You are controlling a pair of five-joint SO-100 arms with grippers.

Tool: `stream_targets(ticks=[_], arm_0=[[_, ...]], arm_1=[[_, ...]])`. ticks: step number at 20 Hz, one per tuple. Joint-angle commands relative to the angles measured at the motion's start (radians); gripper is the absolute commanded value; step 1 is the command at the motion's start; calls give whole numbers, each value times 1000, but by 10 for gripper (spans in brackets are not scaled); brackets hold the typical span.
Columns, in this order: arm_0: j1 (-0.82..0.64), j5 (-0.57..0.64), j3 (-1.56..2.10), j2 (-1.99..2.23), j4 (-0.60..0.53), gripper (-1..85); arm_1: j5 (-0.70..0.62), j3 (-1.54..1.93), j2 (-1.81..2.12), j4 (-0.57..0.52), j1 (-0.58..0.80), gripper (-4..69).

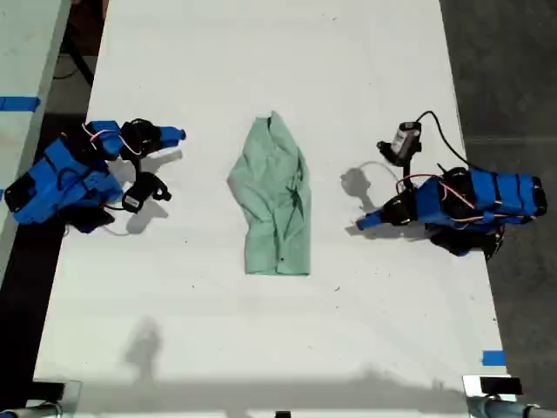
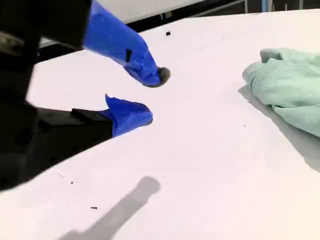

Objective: Fold t shirt

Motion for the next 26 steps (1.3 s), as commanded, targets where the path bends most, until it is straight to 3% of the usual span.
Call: stream_targets(ticks=[1, 4, 5, 6, 7, 8, 11, 13, 15, 18, 20, 21, 22, 24, 25, 26], arm_0=[[380, -689, 41, 15, -72, -2], [390, -693, 41, 15, -72, -2], [385, -699, 41, 15, -72, 54], [385, -699, 41, 15, -72, 197], [387, -693, 41, 15, -71, 130], [394, -699, 41, 15, -78, -1], [476, -750, -51, -3, -123, -4], [525, -815, -261, -295, -66, -5], [614, -859, -589, -732, -51, -5], [701, -842, -1201, -1315, 126, -4], [762, -813, -1508, -1595, 216, 11], [805, -819, -1606, -1704, 225, 181], [842, -824, -1707, -1810, 253, 267], [904, -825, -1835, -1960, 265, 359], [923, -818, -1870, -2019, 265, 364], [937, -818, -1887, -2066, 265, 366]], arm_1=[[808, 40, 14, 46, -100, 21], [810, 43, 14, 43, -103, 8], [808, 43, 14, 43, -100, 56], [807, 43, 14, 43, -100, 156], [799, 43, 14, 43, -100, 133], [810, 43, 14, 43, -98, -5], [799, -58, 6, 9, -121, -2], [798, -249, -100, 44, -129, -2], [805, -434, -365, -20, -153, -2], [770, -818, -922, -130, -199, -3], [756, -1184, -1298, -66, -250, -5], [761, -1368, -1468, -14, -278, -6], [787, -1523, -1615, 41, -299, 16], [813, -1666, -1802, 54, -314, 343], [819, -1669, -1856, 25, -314, 438], [815, -1669, -1904, 6, -308, 479]])
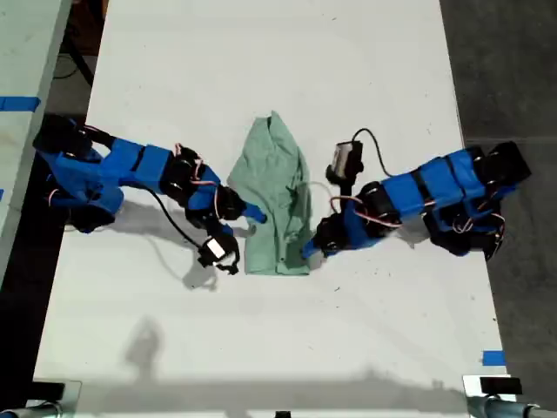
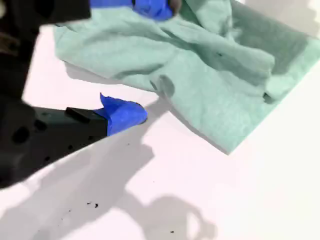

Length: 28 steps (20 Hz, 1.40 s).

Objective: Fold t shirt

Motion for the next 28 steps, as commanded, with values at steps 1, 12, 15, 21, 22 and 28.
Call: stream_targets(ticks=[1, 12, 15, 21, 22, 28], arm_0=[[38, 9, -109, -104, 2, 364], [8, 60, -267, -471, -2, -3], [12, 92, -374, -551, 41, -4], [15, 86, -394, -543, 52, -4], [25, 87, -405, -535, 55, -4], [87, 6, -416, -313, 138, -4]], arm_1=[[12, -98, -118, -29, 3, 477], [-54, -156, -385, -124, 78, 360], [-54, -218, -463, -130, 64, 340], [40, -290, -482, -91, 25, -15], [48, -325, -483, -66, 8, -15], [81, -634, -446, 219, -110, -15]])
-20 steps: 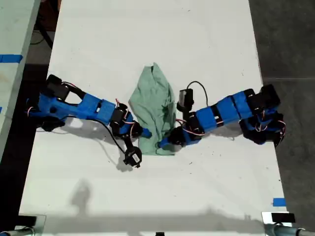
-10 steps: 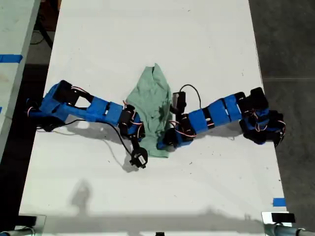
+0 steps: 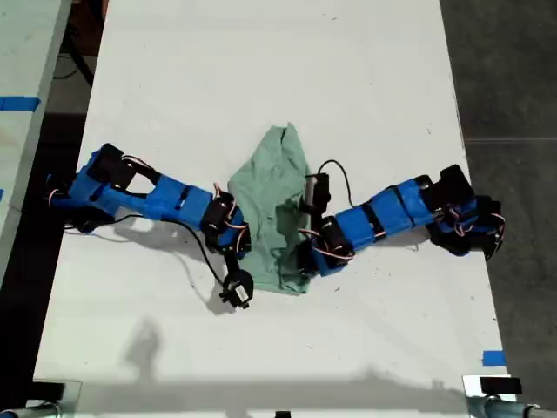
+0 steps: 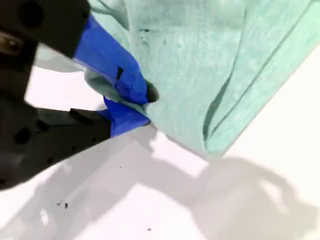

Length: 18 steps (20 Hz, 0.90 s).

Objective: Fold t shirt

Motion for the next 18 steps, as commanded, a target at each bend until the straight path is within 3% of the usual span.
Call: stream_targets(ticks=[1, 5, 11, 12, 13, 15, 16, 18], arm_0=[[14, -67, -44, 239, 57, -4], [-124, -61, 20, 508, 146, -4], [-520, 255, 46, 515, 158, -4], [-561, 268, 38, 495, 161, 55], [-594, 281, 29, 486, 166, 153], [-650, 291, 21, 502, 166, 465], [-684, 308, 17, 522, 161, 528], [-759, 354, -6, 575, 156, 563]], arm_1=[[-12, -201, 81, 149, -35, -15], [-141, -129, 273, 186, 97, -15], [-396, -106, 345, 193, 410, -8], [-416, -95, 360, 196, 453, 173], [-440, -97, 382, 216, 500, 283], [-511, -91, 453, 245, 604, 311], [-545, -71, 495, 250, 661, 355], [-606, -8, 586, 250, 776, 426]])
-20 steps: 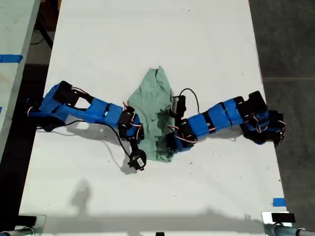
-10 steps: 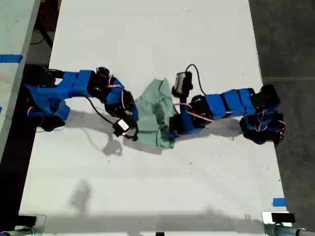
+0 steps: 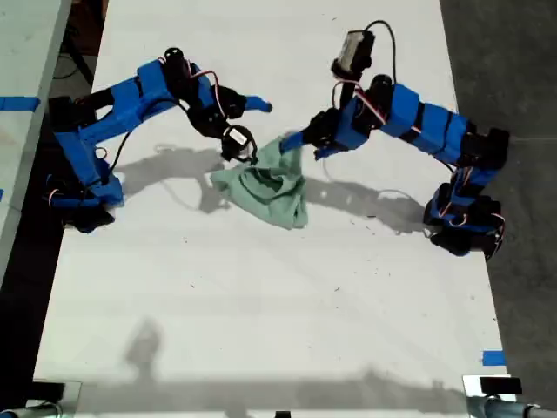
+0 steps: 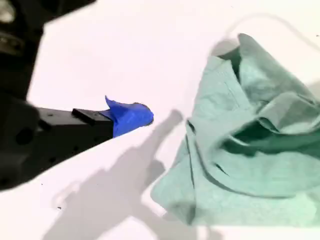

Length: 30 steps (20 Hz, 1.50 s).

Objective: Fold t shirt

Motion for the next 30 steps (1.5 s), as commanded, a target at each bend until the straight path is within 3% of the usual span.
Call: stream_targets(ticks=[1, 4, 5, 6, 7, 10, 13, 16, 18, 20, 22, 23, 24, 26, 27, 28, 30], arm_0=[[-112, 61, -64, 137, -6, 562], [-206, 100, -52, 291, 3, 504], [-227, 156, -51, 348, 0, 294], [-236, 245, -49, 402, -6, -4], [-224, 238, -21, 463, 8, -4], [-144, 175, 193, 673, 2, -4], [0, 25, 609, 881, -60, -4], [92, -78, 1195, 1065, -328, -5], [184, -150, 1424, 1060, -489, -5], [199, -170, 1678, 1106, -683, -5], [218, -261, 1982, 1416, -804, -4], [247, -370, 2140, 1795, -678, -4], [232, -239, 2138, 2026, -545, -3], [282, -235, 2137, 2005, -541, -3], [281, -198, 2137, 2017, -532, 24], [262, -74, 2137, 2014, -529, 76], [233, 213, 2137, 2014, -529, 145]], arm_1=[[-91, 46, 167, 15, 138, 422], [-115, 135, 308, 23, 179, 386], [-106, 176, 364, 23, 173, 323], [-77, 242, 437, 28, 164, 142], [-48, 331, 534, 26, 155, 1], [55, 655, 902, -11, 72, 1], [221, 1068, 1241, -97, -147, 1], [345, 1594, 1517, -230, -307, 1], [393, 1867, 1875, -244, -402, 2], [436, 1942, 1894, -268, -469, 3], [321, 2026, 1893, -295, -462, 18], [244, 2031, 1894, -284, -457, 30], [173, 2043, 1896, -281, -459, 38], [55, 2109, 1884, -298, -436, 43], [-201, 2117, 1893, -308, -408, 48], [-430, 2118, 1893, -311, -394, 49], [-525, 2118, 1894, -314, -423, 42]])
